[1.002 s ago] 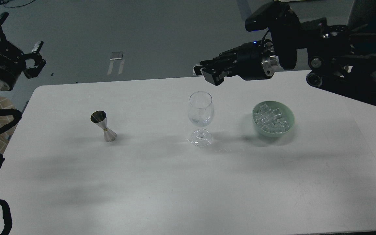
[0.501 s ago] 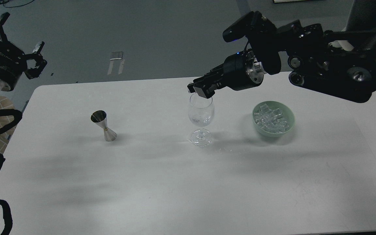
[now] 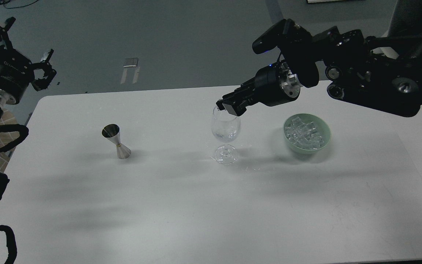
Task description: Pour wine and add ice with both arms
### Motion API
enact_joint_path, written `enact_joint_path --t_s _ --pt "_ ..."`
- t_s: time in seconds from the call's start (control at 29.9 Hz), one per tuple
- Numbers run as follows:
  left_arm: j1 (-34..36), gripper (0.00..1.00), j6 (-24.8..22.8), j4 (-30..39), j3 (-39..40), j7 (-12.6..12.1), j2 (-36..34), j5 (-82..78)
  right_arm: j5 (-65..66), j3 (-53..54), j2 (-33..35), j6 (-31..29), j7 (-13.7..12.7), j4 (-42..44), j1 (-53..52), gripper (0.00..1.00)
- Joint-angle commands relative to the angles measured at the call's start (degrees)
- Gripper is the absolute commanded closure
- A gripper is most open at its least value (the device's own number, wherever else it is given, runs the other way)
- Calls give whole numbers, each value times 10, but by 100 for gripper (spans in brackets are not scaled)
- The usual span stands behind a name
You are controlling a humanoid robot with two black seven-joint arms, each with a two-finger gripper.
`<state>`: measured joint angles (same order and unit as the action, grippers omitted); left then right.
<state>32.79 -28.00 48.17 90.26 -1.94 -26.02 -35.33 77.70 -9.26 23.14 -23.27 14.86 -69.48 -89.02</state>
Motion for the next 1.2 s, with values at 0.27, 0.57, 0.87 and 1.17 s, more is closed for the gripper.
enact_joint_path --t_s 0.27,0.57,0.87,1.17 --pt "0 1 0 0 0 0 0 0 -11 -1 6 -2 0 -1 -2 63" --pt "0 1 0 0 0 0 -3 0 -18 1 6 2 -1 -1 -2 41" --pt "0 1 0 0 0 -1 -1 0 -178 64 27 93 -2 25 11 2" --pt "8 1 0 -2 -33 0 -5 0 -455 254 -22 140 0 195 123 2"
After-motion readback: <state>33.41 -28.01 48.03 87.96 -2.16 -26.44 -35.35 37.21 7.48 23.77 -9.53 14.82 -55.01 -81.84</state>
